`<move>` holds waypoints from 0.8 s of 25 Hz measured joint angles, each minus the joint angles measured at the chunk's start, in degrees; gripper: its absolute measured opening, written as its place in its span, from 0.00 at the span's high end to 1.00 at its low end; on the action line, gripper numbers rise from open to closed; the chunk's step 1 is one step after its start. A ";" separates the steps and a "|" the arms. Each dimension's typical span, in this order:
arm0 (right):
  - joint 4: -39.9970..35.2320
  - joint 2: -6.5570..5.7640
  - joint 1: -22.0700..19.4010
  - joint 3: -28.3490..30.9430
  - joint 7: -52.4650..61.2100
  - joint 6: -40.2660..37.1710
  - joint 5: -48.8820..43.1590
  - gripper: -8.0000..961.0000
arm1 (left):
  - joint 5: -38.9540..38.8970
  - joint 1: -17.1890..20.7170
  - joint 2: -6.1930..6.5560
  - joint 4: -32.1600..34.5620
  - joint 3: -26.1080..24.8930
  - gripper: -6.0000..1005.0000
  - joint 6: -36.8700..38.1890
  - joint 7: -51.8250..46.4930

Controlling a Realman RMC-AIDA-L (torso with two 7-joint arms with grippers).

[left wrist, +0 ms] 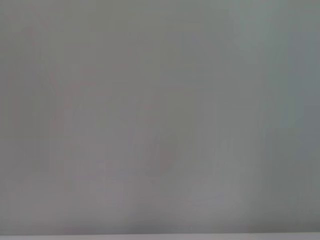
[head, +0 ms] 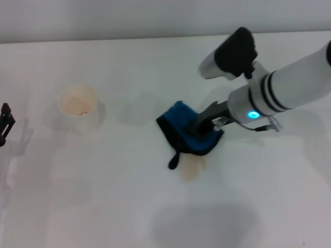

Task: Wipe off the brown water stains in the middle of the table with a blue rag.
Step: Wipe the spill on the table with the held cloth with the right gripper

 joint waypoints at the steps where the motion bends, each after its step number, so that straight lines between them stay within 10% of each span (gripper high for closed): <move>1: -0.18 -0.03 -0.17 1.18 -0.01 1.01 -1.14 0.93 | 0.00 -0.01 0.00 -0.11 -0.01 0.11 0.00 0.00; 20: -3.66 0.79 1.15 -10.93 -0.17 18.65 6.75 0.94 | 0.00 -0.38 0.00 -1.27 -0.01 0.11 -0.17 0.00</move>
